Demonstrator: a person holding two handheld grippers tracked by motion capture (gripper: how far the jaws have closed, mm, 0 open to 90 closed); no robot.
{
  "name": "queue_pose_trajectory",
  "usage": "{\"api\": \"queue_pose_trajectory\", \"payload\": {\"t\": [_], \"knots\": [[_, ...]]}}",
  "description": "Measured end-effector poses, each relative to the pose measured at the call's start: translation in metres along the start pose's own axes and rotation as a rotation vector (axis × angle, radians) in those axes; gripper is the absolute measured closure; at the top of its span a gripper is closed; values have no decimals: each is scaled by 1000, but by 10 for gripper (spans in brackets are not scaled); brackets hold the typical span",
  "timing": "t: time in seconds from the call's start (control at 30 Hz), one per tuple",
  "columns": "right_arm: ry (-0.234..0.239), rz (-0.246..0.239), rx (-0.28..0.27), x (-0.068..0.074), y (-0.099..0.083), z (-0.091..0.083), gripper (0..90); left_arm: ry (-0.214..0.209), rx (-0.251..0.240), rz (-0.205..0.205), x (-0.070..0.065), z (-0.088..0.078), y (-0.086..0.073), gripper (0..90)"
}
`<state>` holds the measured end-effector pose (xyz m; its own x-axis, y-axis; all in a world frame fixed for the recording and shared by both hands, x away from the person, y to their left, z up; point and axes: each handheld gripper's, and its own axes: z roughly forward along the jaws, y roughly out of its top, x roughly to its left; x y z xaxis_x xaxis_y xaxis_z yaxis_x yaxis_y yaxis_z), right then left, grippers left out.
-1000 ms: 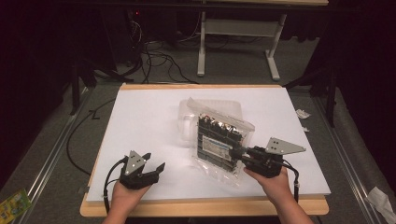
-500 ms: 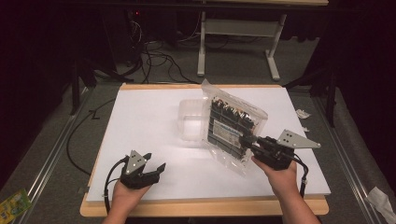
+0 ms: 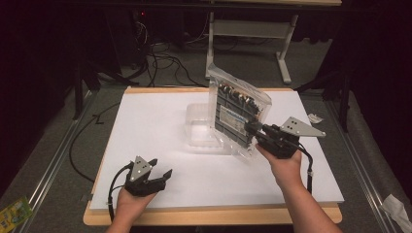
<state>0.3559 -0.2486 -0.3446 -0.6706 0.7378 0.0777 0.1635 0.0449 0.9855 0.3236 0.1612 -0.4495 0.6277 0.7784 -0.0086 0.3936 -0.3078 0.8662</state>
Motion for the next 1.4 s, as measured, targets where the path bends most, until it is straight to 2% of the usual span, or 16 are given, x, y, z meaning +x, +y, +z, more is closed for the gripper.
{"api": "queue_pose_trajectory", "payload": {"t": [0.17, 0.37, 0.5, 0.93, 1.4], "knots": [[-13, -14, 3, -4, 6, 14, 763, -3, -3, 0, 0, -1, 1, 334], [-27, -32, 14, -2, 9, 31, 763, -7, -5, 3, 1, -3, 1, 333], [-25, -20, 10, -2, 11, 42, 763, -11, -7, 4, 1, -2, 1, 333], [-70, -20, 12, -9, 15, 75, 763, -30, -10, 4, 1, -1, 1, 330], [-62, -38, 43, -19, 8, 115, 763, -38, -19, 2, 2, -1, 2, 335]]}}
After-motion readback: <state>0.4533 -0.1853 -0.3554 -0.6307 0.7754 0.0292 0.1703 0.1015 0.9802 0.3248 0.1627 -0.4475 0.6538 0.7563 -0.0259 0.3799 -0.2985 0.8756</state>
